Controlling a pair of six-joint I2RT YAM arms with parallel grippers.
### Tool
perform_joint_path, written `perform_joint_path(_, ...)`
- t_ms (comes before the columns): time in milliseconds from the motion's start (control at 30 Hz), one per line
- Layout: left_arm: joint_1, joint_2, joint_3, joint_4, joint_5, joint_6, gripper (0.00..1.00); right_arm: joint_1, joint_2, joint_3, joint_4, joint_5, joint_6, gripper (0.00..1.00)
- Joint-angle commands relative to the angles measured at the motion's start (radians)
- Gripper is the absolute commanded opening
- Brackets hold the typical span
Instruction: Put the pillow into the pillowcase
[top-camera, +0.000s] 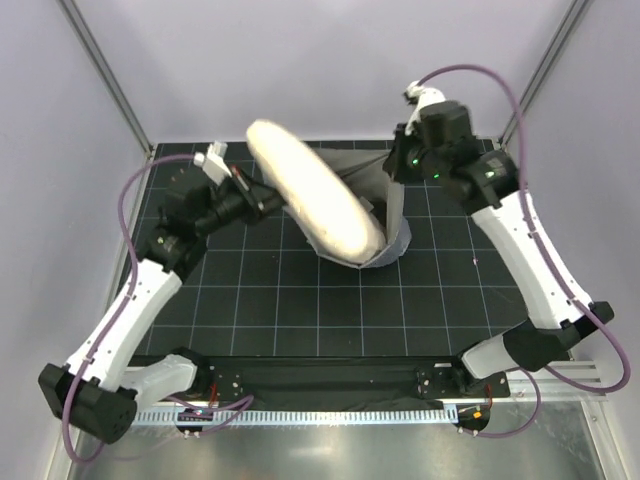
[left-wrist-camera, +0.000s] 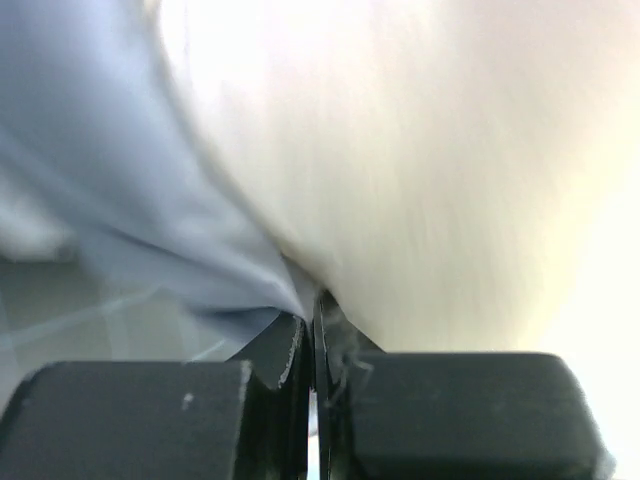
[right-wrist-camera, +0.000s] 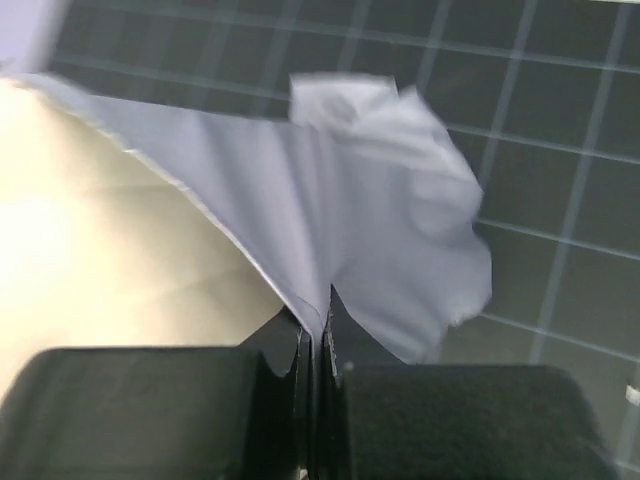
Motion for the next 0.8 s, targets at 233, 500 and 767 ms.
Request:
perform_joint_path(233,0.072,0.206,0.556,0.108,0.219,-0.151,0.02,-0.273,-0.025,0.309,0.208,-0.816,0.374,0.04)
perform_joint_path(500,0.142,0.261,0.846,0.27,0.255,-0.251,0.03,-0.364,-0.011,0.229,0.905,-1.008,0.9,0.04)
perform_joint_path(767,0.317,0.201,1.041,0.243,0.147,-0.202,0.05,-0.366,0.073,0.429,1.152,-0.999,1.153,0.04)
